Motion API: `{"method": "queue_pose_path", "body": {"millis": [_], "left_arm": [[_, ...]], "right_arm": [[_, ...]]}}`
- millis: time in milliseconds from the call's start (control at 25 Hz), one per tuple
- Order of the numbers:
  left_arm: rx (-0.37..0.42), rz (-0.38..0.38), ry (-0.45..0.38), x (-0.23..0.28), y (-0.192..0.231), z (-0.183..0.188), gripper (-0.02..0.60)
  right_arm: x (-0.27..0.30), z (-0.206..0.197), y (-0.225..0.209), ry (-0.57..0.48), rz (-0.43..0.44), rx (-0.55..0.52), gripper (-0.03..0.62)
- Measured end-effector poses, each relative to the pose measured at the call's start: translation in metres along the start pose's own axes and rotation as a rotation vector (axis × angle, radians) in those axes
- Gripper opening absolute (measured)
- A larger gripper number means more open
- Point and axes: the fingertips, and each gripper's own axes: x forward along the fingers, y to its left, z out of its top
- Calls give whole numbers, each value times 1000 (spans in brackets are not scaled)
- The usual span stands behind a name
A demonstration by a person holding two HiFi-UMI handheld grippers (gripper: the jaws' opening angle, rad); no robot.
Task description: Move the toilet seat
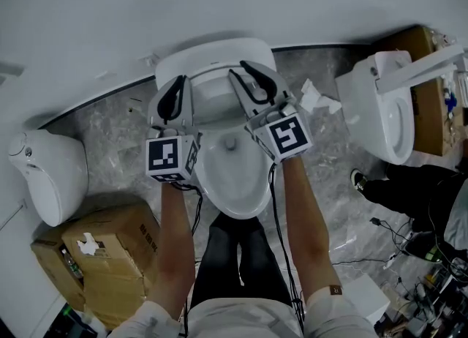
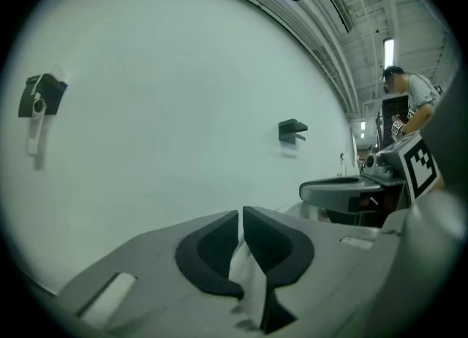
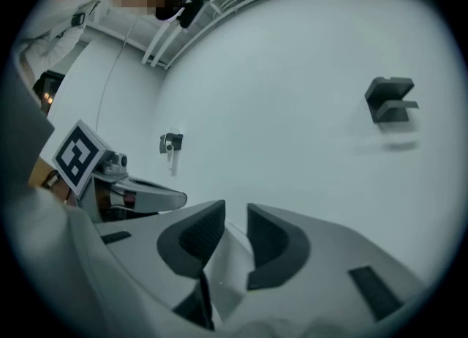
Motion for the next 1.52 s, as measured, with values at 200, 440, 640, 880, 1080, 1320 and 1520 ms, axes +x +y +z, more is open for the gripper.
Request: {"method": "queue_pose_path", "body": {"millis": [200,440,640,880,1080,1320,1520], "left_arm": [[40,-15,5,-9,-8,4,-5],[47,-88,-26,-34,-30,29,-5],[47,-191,-32,-72,-61,64,-5],[43,-301,-67,-129,-94,131,-5],[-3,-370,-125,-184,-112,187,-5],[7,-449,-140,-259,-140,210,-5],[3,-480,-124,-302,-165,209,-5]], "right_arm": [[-8,7,11,41,-12,-25,14],[-33,31,41,32,29,13,2],[-67,73,69,21,32,40,0],[-112,153,97,-19,45,52,0],[-157,211,127,-41,66,23,0],[-217,244,169,-37,54,5,0],[-254,251,195,-37,32,24,0]]}}
